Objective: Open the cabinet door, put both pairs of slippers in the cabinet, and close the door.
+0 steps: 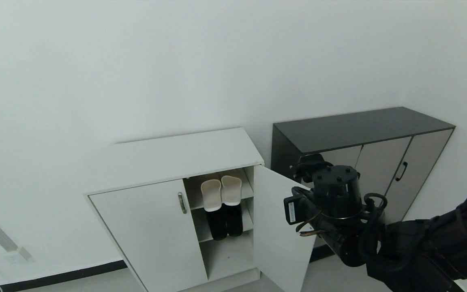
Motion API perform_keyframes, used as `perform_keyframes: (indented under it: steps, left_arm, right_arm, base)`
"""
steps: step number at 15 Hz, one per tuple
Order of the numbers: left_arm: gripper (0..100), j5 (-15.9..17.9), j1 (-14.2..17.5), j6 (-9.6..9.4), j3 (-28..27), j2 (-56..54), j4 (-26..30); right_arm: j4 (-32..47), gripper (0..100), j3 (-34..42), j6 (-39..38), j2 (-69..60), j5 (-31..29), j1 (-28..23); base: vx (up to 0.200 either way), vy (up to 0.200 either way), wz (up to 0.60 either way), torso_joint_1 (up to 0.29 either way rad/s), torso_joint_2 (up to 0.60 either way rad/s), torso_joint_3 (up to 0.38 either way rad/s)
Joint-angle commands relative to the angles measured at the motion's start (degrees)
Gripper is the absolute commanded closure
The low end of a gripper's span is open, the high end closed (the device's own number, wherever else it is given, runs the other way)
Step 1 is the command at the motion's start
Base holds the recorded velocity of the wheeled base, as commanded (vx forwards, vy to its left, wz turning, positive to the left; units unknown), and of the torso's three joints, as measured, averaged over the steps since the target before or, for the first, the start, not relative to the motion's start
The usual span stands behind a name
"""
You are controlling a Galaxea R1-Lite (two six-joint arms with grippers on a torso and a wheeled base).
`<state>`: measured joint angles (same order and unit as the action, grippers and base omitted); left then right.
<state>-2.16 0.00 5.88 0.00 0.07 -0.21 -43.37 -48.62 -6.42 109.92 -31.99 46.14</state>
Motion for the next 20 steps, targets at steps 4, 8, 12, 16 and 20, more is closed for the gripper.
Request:
perform_keyframes:
  steps: [4,8,12,16,20]
  left_arm:
    - [100,0.0,0.0,0.01,0.0,0.0,0.0]
    - [100,0.0,0.0,0.01,0.0,0.0,0.0]
    - [100,0.0,0.0,0.01,0.0,-0.1,0.0]
    - [100,0.0,0.0,0.01,0.0,0.0,0.0]
    - [100,0.0,0.0,0.01,0.0,0.0,0.0]
  right_arm:
    - [0.0,100,-0.3,0.4,0.4,0.2,-1.1]
    - [-0.3,100,-5.4,2.7,3.3,2.2,-4.2]
    - [0.9,100,-11.3,2.7,6.9,3.5,-8.1]
    - [6.0,100,-16.6,3.1,7.7,6.7,-11.4]
    - [8.7,100,-19.0,3.0,10.3,6.9,-15.5]
  base:
    - [0.0,0.0,0.0,0.0,0.0,0.0]
    - [0.0,0.0,0.0,0.0,0.0,0.0]
    - [0.0,0.0,0.0,0.0,0.0,0.0]
    - [0.0,0.0,0.0,0.0,0.0,0.0]
    - [0.0,0.0,0.0,0.0,0.0,0.0]
